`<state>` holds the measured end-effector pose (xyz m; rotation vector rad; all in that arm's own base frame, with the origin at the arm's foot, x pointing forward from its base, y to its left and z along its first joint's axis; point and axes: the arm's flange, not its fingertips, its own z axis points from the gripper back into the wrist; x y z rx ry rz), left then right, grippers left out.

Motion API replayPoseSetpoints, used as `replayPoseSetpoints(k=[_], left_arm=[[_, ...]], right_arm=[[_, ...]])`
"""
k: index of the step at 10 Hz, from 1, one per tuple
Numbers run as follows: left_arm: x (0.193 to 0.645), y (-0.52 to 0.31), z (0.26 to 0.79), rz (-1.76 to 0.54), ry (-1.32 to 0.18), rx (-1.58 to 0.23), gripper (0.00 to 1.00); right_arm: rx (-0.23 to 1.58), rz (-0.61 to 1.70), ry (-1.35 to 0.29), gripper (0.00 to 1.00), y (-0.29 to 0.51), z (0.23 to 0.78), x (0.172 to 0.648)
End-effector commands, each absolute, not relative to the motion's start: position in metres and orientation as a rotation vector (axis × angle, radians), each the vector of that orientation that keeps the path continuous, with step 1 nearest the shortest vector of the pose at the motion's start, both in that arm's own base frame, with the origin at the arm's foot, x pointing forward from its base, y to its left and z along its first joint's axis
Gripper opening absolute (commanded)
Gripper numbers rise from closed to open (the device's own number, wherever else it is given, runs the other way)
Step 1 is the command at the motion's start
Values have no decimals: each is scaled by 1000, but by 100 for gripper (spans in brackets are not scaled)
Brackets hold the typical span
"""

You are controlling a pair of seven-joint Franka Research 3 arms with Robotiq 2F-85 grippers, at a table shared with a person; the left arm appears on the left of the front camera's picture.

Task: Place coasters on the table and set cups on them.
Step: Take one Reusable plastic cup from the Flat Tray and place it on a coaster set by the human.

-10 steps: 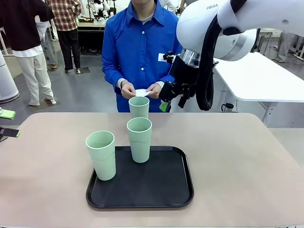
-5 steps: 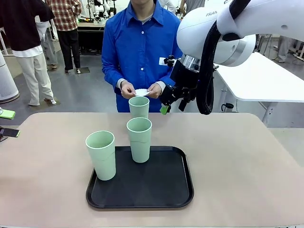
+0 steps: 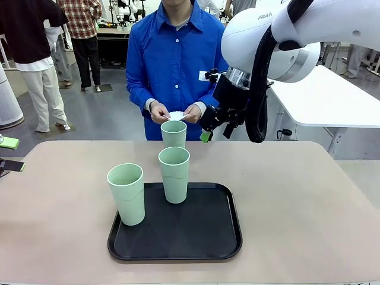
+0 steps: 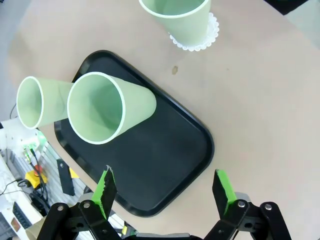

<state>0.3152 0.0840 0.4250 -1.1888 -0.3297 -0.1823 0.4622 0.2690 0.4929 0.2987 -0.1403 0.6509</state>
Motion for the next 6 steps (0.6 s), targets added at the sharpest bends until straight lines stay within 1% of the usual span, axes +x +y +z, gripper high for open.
replayPoseSetpoints(k=[1, 4, 6], left_arm=[[315, 85, 426, -185, -341, -1200, 100], [315, 85, 426, -185, -341, -1200, 100], [315, 85, 426, -185, -341, -1200, 100]], right_arm=[[208, 508, -203, 100, 246, 503, 442], [237, 272, -237, 100, 161, 528, 442], [272, 174, -229, 100, 102, 537, 434]])
